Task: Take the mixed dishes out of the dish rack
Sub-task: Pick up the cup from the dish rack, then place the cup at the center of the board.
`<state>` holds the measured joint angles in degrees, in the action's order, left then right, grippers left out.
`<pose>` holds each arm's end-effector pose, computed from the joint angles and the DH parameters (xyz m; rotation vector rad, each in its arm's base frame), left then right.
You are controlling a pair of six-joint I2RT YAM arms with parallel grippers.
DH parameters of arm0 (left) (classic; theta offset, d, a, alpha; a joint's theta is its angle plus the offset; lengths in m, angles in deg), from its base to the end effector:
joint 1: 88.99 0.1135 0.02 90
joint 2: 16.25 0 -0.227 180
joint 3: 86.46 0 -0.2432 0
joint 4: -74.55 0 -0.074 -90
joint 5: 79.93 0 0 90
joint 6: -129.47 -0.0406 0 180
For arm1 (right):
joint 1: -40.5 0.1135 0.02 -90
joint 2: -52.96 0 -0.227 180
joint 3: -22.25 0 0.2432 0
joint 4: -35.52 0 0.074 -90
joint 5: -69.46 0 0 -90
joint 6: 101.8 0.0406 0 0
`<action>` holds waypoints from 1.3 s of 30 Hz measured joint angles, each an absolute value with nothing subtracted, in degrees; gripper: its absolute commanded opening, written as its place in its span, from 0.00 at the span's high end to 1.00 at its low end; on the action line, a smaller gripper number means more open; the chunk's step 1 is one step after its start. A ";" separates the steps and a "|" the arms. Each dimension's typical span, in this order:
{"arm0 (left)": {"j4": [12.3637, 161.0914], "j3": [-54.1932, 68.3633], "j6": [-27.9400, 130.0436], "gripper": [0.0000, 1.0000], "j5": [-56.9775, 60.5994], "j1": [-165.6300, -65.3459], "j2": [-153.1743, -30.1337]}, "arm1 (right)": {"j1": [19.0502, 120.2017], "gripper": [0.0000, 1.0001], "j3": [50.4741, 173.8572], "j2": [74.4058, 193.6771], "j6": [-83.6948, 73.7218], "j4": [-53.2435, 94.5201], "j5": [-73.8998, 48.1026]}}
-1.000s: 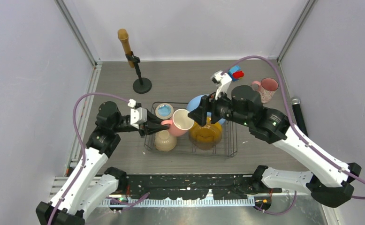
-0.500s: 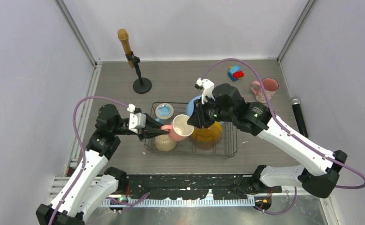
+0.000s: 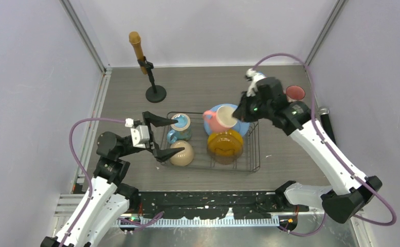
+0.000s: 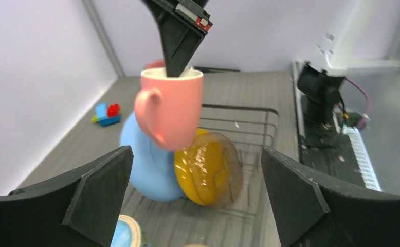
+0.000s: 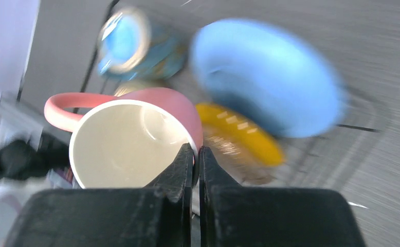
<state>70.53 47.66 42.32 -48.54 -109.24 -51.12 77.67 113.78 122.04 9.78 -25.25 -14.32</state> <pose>0.1422 -0.0894 0.3144 1.0681 1.0718 -0.9903 0.1993 0.1566 0.3475 -0.3755 2.2922 0.6615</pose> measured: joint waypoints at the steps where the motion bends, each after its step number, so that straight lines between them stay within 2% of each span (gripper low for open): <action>1: 69.80 47.90 43.77 0.00 -46.31 -109.24 -50.51 | 72.99 0.99 113.78 121.43 9.98 -25.59 -14.61; 5: 66.79 47.90 51.66 0.00 -36.43 -109.24 -50.14 | 59.18 0.99 113.81 119.81 11.64 -26.36 -22.74; 10: 68.06 47.88 63.31 0.00 -22.46 -109.24 -52.39 | 48.97 0.99 114.03 120.29 14.04 -29.40 -35.24; 15: 74.31 47.88 67.33 0.00 -14.42 -109.24 -53.35 | 38.06 0.99 113.76 121.91 16.01 -30.62 -37.80; 21: 77.89 47.88 67.57 0.00 -10.09 -109.24 -51.27 | 28.49 0.99 110.68 125.67 17.35 -28.90 -37.71; 28: 81.76 47.88 67.37 0.00 -5.28 -109.24 -50.81 | 24.79 0.99 105.70 135.63 18.35 -25.97 -33.47; 35: 83.03 47.88 67.15 0.00 -3.51 -109.24 -51.93 | 24.75 0.99 102.11 138.45 18.15 -21.00 -34.45; 39: 83.31 47.88 67.09 0.00 -2.83 -109.24 -52.83 | 24.73 0.92 101.50 139.55 17.21 -18.10 -35.57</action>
<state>83.31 47.88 67.09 -2.83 -109.24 -52.83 24.73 101.50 139.55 17.21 -18.10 -35.57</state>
